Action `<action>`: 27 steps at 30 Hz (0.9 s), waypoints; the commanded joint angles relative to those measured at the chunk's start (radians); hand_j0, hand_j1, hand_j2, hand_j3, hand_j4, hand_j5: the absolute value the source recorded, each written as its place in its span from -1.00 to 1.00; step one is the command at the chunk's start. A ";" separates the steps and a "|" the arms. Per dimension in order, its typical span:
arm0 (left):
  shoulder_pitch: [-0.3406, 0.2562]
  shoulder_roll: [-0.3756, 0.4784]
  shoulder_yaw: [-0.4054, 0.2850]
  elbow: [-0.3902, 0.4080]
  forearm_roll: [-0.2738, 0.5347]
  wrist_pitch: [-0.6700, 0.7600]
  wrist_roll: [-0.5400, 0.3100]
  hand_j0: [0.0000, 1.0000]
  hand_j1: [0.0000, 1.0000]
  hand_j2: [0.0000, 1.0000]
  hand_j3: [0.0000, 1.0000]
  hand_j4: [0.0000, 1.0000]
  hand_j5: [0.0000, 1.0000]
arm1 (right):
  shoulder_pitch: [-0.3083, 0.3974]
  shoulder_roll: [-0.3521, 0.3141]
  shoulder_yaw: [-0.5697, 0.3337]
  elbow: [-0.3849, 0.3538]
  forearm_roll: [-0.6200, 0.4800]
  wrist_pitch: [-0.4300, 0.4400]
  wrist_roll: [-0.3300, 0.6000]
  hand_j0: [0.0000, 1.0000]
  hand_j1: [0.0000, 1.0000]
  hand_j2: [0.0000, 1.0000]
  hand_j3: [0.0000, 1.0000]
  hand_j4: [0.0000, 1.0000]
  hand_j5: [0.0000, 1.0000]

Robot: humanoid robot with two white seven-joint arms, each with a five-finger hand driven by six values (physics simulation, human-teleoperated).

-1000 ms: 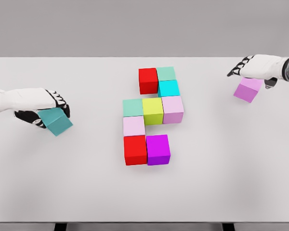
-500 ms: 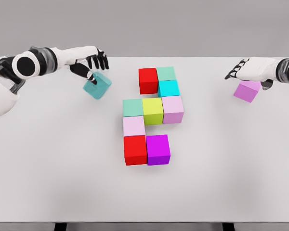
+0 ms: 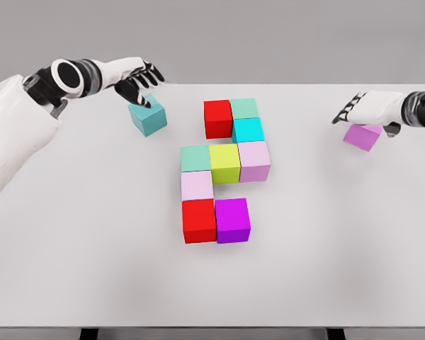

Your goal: Assemble the squares on the desktop into the number 2

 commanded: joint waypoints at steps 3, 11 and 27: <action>0.005 0.026 -0.007 0.114 -0.002 -0.002 0.026 1.00 1.00 1.00 1.00 1.00 1.00 | 0.000 -0.001 0.002 0.004 0.000 0.002 0.000 0.90 0.90 0.90 0.90 0.90 0.90; 0.023 0.015 -0.008 0.125 0.010 -0.004 0.025 1.00 1.00 1.00 1.00 1.00 1.00 | 0.000 0.002 0.000 0.001 -0.017 0.002 0.000 0.24 0.24 0.24 0.24 0.24 0.24; 0.094 0.069 -0.008 0.013 0.123 -0.019 -0.010 1.00 1.00 1.00 1.00 1.00 1.00 | 0.002 -0.005 0.000 0.001 -0.063 0.002 0.000 -0.02 -0.02 -0.02 -0.02 -0.02 -0.02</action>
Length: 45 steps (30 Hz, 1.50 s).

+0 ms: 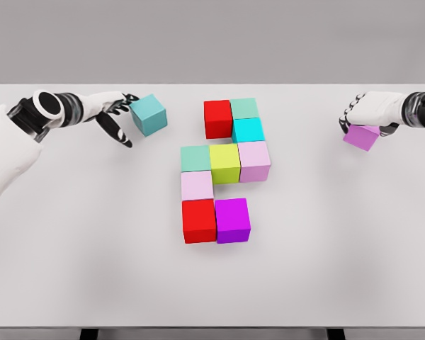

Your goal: Assemble the squares on the desktop into the number 2

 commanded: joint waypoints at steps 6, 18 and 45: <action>-0.006 -0.009 0.000 -0.031 0.038 -0.002 -0.001 1.00 1.00 1.00 1.00 1.00 1.00 | 0.000 -0.002 0.002 0.003 -0.037 0.004 0.005 1.00 1.00 1.00 1.00 1.00 1.00; -0.044 0.020 0.011 -0.023 0.060 -0.002 0.003 1.00 1.00 1.00 1.00 1.00 1.00 | -0.002 0.004 0.054 0.023 -0.023 0.004 0.005 1.00 1.00 1.00 1.00 1.00 1.00; 0.032 0.126 -0.026 -0.188 0.238 -0.094 -0.070 1.00 1.00 1.00 1.00 1.00 1.00 | 0.037 -0.170 -0.061 -0.189 -0.288 0.004 0.005 -0.31 -0.31 -0.31 -0.31 -0.31 -0.31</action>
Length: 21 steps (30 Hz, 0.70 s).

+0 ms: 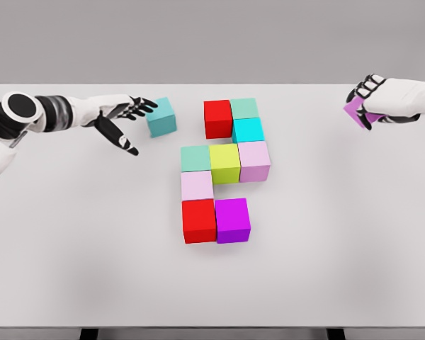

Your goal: Assemble the squares on the desktop into the number 2

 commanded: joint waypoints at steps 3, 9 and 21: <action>-0.002 -0.008 -0.007 0.000 -0.005 -0.026 0.000 1.00 1.00 1.00 1.00 1.00 1.00 | 0.009 -0.054 -0.004 -0.101 -0.099 0.002 -0.002 -0.24 -0.24 -0.24 -0.24 -0.24 -0.24; -0.003 -0.019 -0.003 0.016 -0.039 -0.033 0.000 1.00 1.00 1.00 1.00 1.00 1.00 | 0.066 -0.087 0.008 -0.256 -0.127 0.002 -0.002 -0.22 -0.22 -0.22 -0.22 -0.22 -0.22; -0.075 -0.117 0.004 0.315 -0.042 -0.040 0.000 1.00 1.00 1.00 1.00 1.00 1.00 | 0.155 -0.163 0.155 -0.537 -0.150 0.002 -0.002 -0.21 -0.21 -0.21 -0.21 -0.21 -0.21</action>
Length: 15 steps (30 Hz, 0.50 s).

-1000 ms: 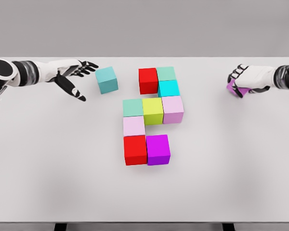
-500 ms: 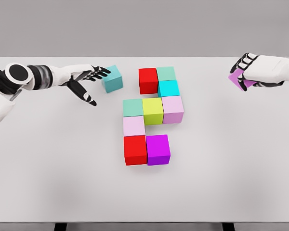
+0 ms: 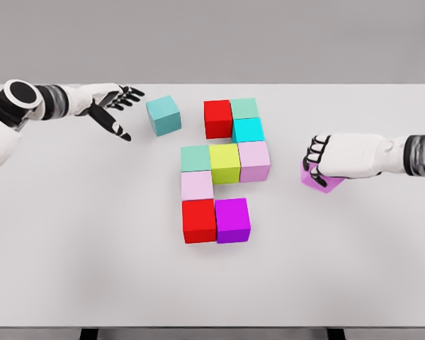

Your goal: Assemble the squares on the desktop into the number 2

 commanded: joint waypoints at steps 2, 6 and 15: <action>0.000 -0.027 0.000 0.045 0.000 -0.002 0.000 1.00 1.00 1.00 1.00 1.00 1.00 | 0.003 -0.007 0.039 -0.038 -0.014 0.003 -0.002 -0.21 -0.21 -0.21 -0.21 -0.21 -0.21; 0.000 -0.053 -0.002 0.042 0.000 -0.002 0.000 1.00 1.00 1.00 1.00 1.00 1.00 | 0.023 -0.010 0.047 -0.053 -0.036 0.003 -0.002 -0.17 -0.17 -0.17 -0.17 -0.17 -0.17; -0.011 -0.064 -0.003 0.034 0.000 -0.068 0.000 1.00 1.00 1.00 1.00 1.00 1.00 | 0.017 -0.056 0.033 -0.049 -0.154 0.003 -0.002 1.00 1.00 1.00 1.00 1.00 1.00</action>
